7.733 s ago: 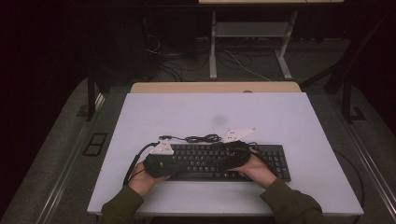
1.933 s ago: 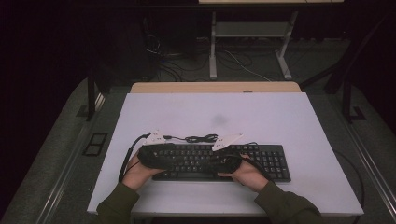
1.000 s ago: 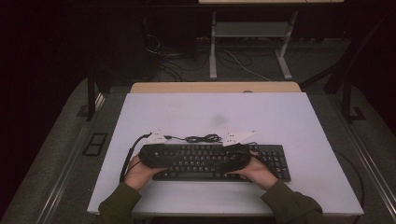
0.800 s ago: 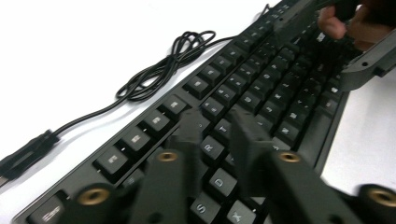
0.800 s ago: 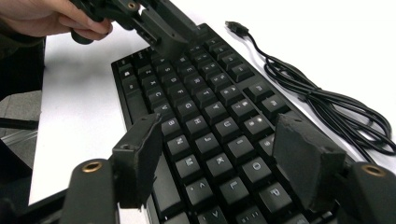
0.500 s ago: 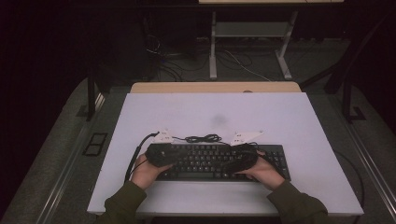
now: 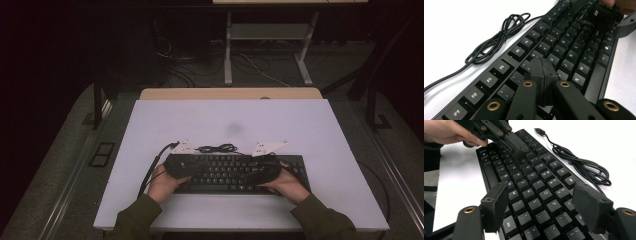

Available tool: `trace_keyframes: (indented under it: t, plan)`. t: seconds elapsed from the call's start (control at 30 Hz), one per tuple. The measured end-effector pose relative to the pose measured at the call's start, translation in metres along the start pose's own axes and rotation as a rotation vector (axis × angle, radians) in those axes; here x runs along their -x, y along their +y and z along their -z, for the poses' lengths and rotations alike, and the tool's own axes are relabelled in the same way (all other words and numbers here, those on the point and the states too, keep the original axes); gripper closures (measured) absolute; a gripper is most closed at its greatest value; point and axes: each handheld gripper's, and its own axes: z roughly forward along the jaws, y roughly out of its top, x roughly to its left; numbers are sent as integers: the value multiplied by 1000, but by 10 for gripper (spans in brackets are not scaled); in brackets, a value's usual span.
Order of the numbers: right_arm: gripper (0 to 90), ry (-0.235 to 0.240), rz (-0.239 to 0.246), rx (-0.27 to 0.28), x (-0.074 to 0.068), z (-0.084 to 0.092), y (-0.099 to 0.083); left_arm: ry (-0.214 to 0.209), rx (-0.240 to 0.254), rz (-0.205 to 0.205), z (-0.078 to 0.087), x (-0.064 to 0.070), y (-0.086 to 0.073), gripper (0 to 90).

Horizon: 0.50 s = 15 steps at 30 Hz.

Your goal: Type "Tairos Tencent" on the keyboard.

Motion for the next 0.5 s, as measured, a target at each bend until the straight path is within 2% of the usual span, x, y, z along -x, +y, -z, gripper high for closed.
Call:
trace_keyframes:
  t: [0.1, 0.5]
  plan:
    - [290, 0, -1, 5, 0, 0, 0, 2, -19, -12, -3, 0, -1, 889]
    - [290, -2, 1, 3, 0, 0, 0, 8, -28, -14, -7, 0, -3, 890]
